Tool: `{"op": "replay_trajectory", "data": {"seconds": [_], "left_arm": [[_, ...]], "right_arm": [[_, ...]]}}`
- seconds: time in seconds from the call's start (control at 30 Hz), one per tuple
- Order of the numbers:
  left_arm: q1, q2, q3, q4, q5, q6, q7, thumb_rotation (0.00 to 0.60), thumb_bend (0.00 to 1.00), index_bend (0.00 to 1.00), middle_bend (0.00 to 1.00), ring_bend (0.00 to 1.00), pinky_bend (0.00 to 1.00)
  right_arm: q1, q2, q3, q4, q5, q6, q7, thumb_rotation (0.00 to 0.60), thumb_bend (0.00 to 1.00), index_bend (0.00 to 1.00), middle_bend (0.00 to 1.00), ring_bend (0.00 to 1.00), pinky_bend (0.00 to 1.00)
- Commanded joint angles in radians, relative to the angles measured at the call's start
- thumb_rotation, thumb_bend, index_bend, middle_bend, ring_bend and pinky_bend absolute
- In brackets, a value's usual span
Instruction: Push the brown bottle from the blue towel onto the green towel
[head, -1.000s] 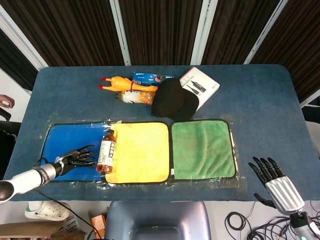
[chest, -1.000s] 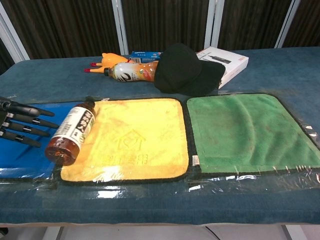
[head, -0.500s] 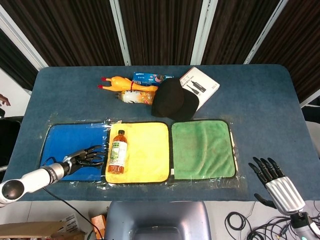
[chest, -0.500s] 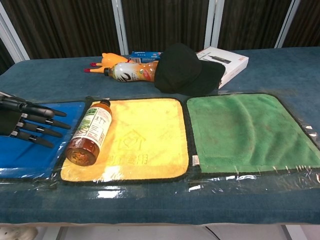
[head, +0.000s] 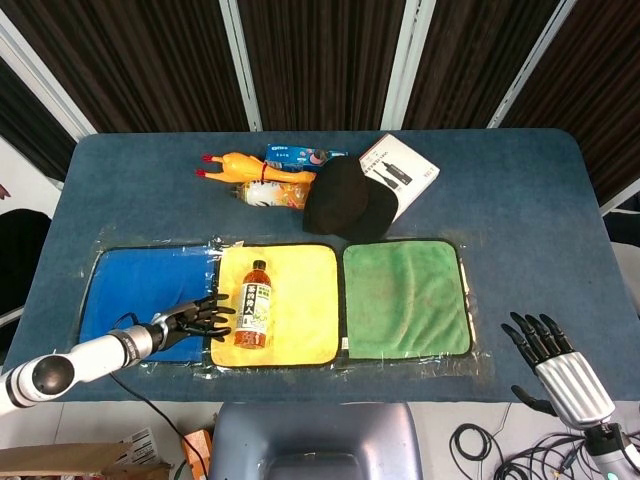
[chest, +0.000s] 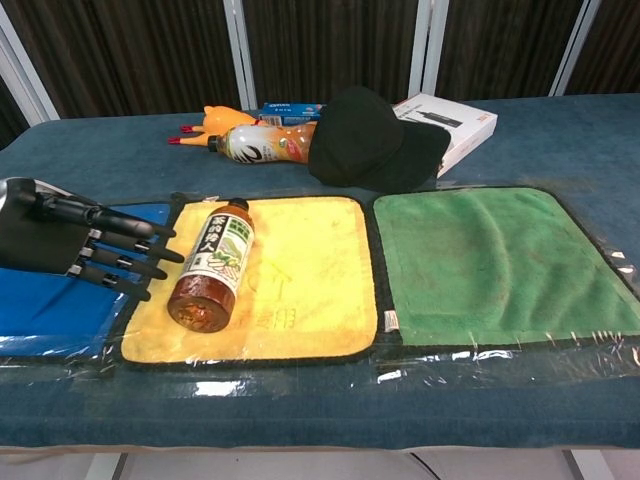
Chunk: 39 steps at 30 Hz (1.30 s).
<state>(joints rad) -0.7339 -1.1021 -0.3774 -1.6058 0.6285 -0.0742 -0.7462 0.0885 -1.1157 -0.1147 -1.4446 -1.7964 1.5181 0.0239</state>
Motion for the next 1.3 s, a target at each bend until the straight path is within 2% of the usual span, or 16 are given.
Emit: {"op": "replay_trajectory", "data": {"seconds": [0.03, 0.47, 0.63, 1.0, 1.3], "left_arm": [[-0.012, -0.004, 0.004, -0.009, -0.006, 0.002, -0.005, 0.6, 0.24, 0.0, 0.14, 0.11, 0.34], [-0.086, -0.024, 0.045, -0.03, -0.019, 0.023, -0.021, 0.6, 0.23, 0.0, 0.14, 0.11, 0.34], [-0.101, -0.031, 0.043, -0.035, -0.023, 0.014, -0.023, 0.6, 0.23, 0.0, 0.13, 0.11, 0.34], [-0.108, -0.07, 0.002, 0.007, -0.034, -0.05, -0.019, 0.6, 0.24, 0.0, 0.06, 0.1, 0.34], [-0.134, -0.11, 0.01, 0.046, -0.041, -0.025, -0.03, 0.6, 0.24, 0.0, 0.04, 0.09, 0.34]], "right_arm": [[-0.001, 0.0, 0.001, 0.0, 0.0, 0.003, 0.002, 0.6, 0.14, 0.0, 0.0, 0.0, 0.0], [0.0, -0.005, 0.001, 0.002, -0.001, 0.0, -0.005, 0.6, 0.14, 0.0, 0.0, 0.0, 0.0], [0.001, -0.006, 0.0, 0.0, -0.001, -0.004, -0.009, 0.6, 0.14, 0.0, 0.0, 0.0, 0.0], [0.007, 0.002, -0.006, -0.004, -0.002, -0.019, 0.0, 0.6, 0.14, 0.0, 0.0, 0.0, 0.0], [0.009, 0.015, -0.012, -0.004, -0.011, -0.012, 0.031, 0.6, 0.14, 0.0, 0.0, 0.0, 0.0]]}}
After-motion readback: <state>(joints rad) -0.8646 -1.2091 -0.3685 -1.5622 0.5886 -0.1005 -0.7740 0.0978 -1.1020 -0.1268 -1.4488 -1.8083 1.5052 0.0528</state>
